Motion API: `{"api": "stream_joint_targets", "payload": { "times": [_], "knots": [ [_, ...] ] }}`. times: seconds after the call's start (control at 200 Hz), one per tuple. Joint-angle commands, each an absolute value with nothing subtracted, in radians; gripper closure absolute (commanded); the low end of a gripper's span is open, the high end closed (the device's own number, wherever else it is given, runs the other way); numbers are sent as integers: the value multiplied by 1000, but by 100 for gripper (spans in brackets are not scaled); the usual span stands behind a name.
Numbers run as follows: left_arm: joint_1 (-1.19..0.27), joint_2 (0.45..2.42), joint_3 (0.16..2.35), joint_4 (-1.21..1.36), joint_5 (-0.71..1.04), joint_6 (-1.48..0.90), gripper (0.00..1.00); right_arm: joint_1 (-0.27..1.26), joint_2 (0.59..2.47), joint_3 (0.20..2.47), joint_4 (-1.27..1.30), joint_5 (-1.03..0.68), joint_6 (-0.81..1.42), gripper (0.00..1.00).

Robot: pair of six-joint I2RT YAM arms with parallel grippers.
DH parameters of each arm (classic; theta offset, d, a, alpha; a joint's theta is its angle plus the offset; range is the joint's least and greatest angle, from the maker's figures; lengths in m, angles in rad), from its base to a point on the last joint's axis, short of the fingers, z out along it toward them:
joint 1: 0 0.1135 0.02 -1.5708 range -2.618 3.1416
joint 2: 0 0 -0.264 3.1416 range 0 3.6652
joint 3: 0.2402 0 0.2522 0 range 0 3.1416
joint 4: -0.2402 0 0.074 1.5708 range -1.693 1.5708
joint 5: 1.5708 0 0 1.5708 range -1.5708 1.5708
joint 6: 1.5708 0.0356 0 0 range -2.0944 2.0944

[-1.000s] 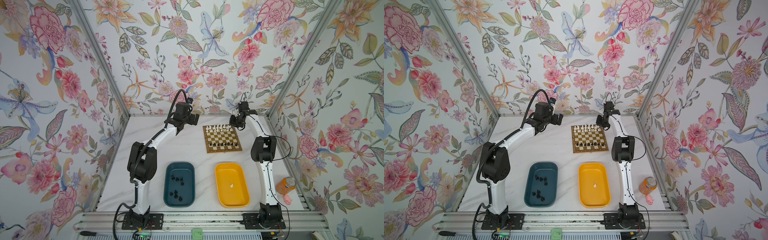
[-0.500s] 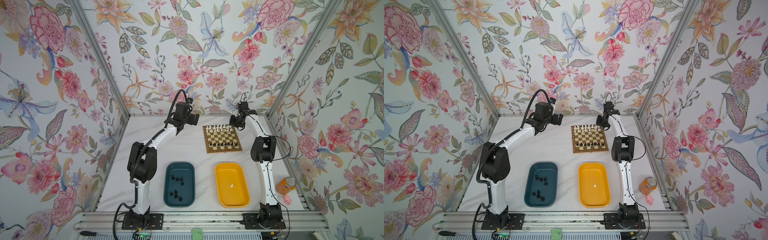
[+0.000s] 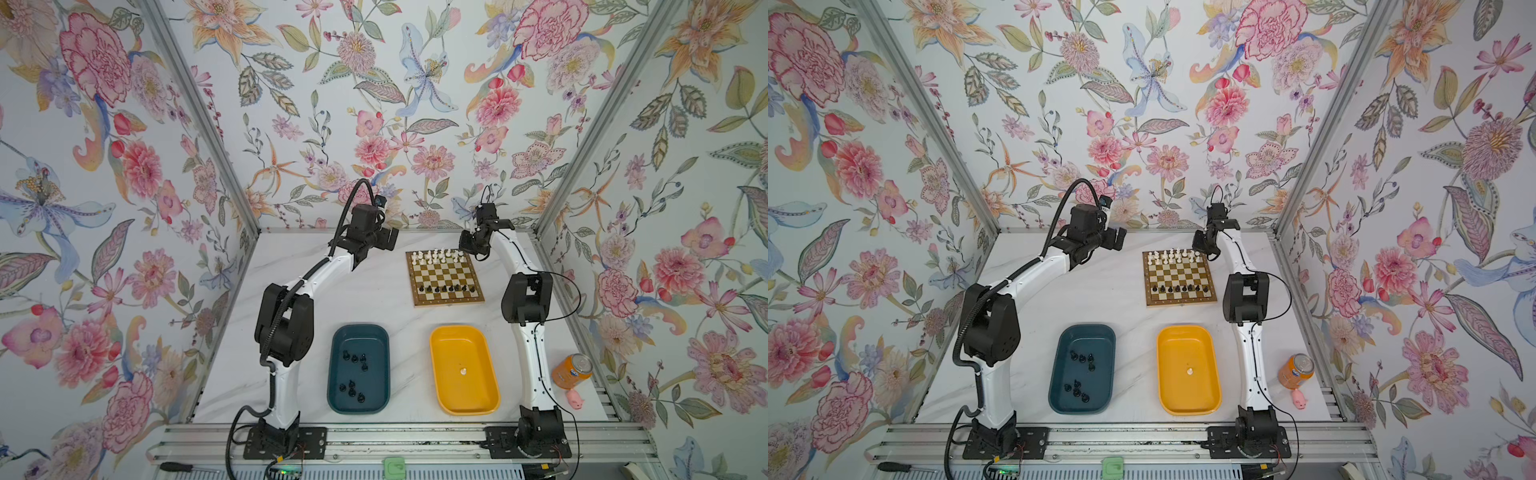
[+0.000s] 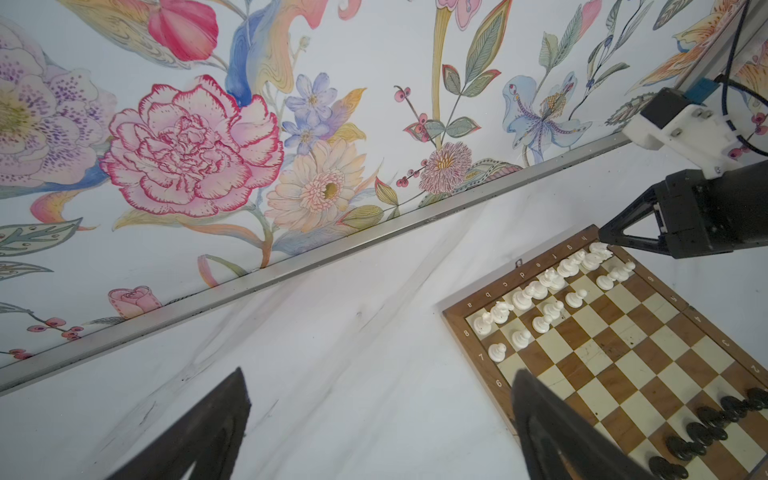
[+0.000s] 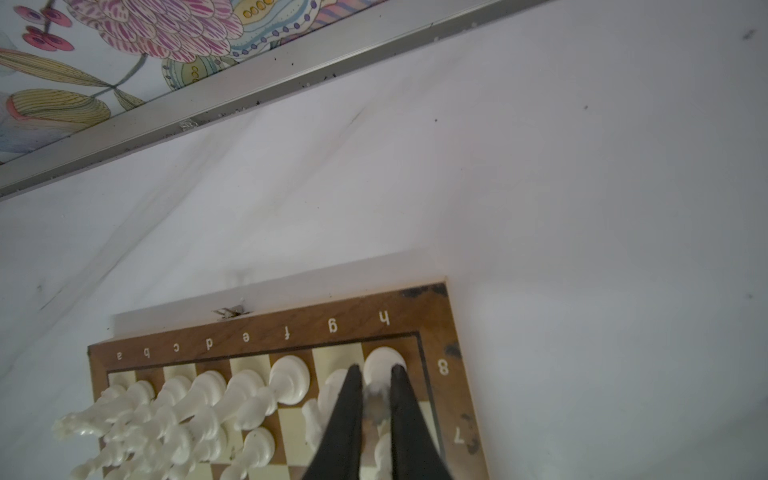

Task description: Set up the chess pieces on the board

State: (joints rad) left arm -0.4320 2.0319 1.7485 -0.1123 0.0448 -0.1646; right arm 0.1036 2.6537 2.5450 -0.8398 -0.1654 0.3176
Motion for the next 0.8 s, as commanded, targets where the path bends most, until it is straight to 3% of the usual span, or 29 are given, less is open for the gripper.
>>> {"api": "stream_joint_targets", "payload": {
  "times": [0.0, 0.791],
  "knots": [
    [-431, 2048, 1782, -125, 36, -150, 1, 110, 2681, 2557, -846, -147, 304, 87],
    [-425, 2043, 1770, -128, 38, -147, 1, 121, 2685, 2554, -847, -160, 304, 89]
  ]
}}
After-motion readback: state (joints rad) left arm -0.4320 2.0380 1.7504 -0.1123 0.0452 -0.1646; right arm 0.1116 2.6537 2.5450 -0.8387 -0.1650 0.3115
